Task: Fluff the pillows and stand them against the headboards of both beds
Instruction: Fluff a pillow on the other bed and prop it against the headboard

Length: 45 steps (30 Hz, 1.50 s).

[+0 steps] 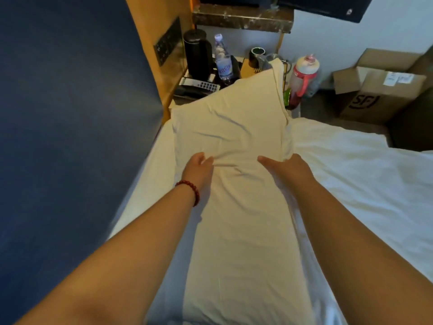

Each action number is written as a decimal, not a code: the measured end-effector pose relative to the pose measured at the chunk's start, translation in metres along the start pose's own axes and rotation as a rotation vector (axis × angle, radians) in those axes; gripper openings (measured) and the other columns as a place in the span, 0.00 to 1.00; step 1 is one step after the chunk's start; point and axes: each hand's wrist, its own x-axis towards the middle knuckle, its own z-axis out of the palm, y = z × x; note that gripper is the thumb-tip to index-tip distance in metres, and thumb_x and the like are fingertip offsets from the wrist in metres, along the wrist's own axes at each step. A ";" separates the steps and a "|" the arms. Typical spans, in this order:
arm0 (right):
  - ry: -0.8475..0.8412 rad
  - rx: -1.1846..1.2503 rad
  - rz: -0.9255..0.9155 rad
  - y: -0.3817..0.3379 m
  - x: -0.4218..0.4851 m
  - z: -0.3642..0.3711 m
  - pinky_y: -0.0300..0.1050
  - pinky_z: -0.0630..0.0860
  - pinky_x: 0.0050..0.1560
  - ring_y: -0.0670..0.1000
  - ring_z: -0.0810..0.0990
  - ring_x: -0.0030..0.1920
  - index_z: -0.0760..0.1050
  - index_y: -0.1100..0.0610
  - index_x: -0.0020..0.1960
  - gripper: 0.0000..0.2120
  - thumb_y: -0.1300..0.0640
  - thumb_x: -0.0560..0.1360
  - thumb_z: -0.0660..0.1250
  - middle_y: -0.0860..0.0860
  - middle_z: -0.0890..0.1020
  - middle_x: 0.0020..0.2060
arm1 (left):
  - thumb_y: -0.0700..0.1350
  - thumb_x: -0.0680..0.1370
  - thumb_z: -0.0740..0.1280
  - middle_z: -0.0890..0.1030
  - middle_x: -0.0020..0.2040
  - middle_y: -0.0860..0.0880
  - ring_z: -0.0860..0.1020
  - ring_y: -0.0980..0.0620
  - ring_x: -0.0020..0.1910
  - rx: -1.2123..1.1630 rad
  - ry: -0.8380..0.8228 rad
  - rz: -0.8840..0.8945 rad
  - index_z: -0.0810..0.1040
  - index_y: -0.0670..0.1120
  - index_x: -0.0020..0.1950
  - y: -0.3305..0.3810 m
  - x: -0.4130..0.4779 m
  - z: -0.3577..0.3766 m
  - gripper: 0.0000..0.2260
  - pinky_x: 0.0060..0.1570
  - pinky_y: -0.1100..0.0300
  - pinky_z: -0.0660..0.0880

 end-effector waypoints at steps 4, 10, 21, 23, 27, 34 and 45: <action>0.056 -0.115 0.166 0.015 0.036 0.011 0.57 0.71 0.62 0.63 0.71 0.67 0.59 0.62 0.74 0.60 0.25 0.56 0.71 0.59 0.69 0.70 | 0.61 0.75 0.66 0.65 0.74 0.44 0.67 0.39 0.69 0.174 0.154 -0.062 0.67 0.46 0.74 -0.014 0.038 0.001 0.32 0.65 0.47 0.70; 0.150 -0.127 0.266 0.061 0.072 0.035 0.61 0.72 0.62 0.63 0.75 0.61 0.64 0.59 0.69 0.61 0.16 0.51 0.61 0.59 0.74 0.61 | 0.72 0.65 0.70 0.74 0.67 0.41 0.74 0.39 0.62 0.138 0.202 -0.246 0.63 0.44 0.74 -0.043 0.065 -0.001 0.48 0.62 0.43 0.73; 0.092 0.162 0.180 0.073 0.079 0.036 0.57 0.76 0.59 0.60 0.77 0.60 0.66 0.59 0.70 0.58 0.24 0.52 0.71 0.58 0.77 0.62 | 0.70 0.60 0.75 0.80 0.50 0.53 0.81 0.48 0.50 -0.081 0.186 -0.258 0.77 0.46 0.64 -0.032 0.034 -0.024 0.40 0.47 0.58 0.77; 0.091 0.173 0.117 0.063 0.066 0.033 0.56 0.78 0.55 0.59 0.79 0.55 0.69 0.58 0.67 0.54 0.24 0.52 0.71 0.56 0.80 0.58 | 0.68 0.61 0.75 0.79 0.41 0.60 0.80 0.56 0.39 -0.141 0.237 -0.164 0.77 0.53 0.53 -0.027 0.004 -0.034 0.28 0.33 0.64 0.75; 0.062 0.182 -0.029 0.035 0.046 0.019 0.55 0.77 0.56 0.57 0.78 0.56 0.70 0.53 0.66 0.50 0.23 0.54 0.70 0.52 0.79 0.58 | 0.62 0.64 0.76 0.83 0.53 0.56 0.81 0.54 0.49 -0.245 0.288 0.009 0.77 0.56 0.60 -0.017 -0.053 -0.056 0.27 0.47 0.57 0.78; 0.002 0.320 -0.311 -0.038 0.028 -0.021 0.45 0.70 0.51 0.50 0.75 0.53 0.70 0.46 0.66 0.42 0.26 0.58 0.71 0.44 0.77 0.54 | 0.68 0.62 0.72 0.84 0.53 0.59 0.82 0.58 0.51 -0.362 0.268 0.160 0.79 0.56 0.58 0.041 -0.105 -0.123 0.29 0.50 0.59 0.77; -0.229 0.208 -0.565 -0.127 0.003 -0.022 0.49 0.71 0.59 0.51 0.75 0.62 0.70 0.46 0.70 0.31 0.37 0.70 0.70 0.48 0.78 0.62 | 0.74 0.53 0.74 0.78 0.58 0.60 0.78 0.54 0.56 -0.300 0.330 0.203 0.68 0.62 0.66 0.084 -0.161 -0.208 0.44 0.53 0.51 0.76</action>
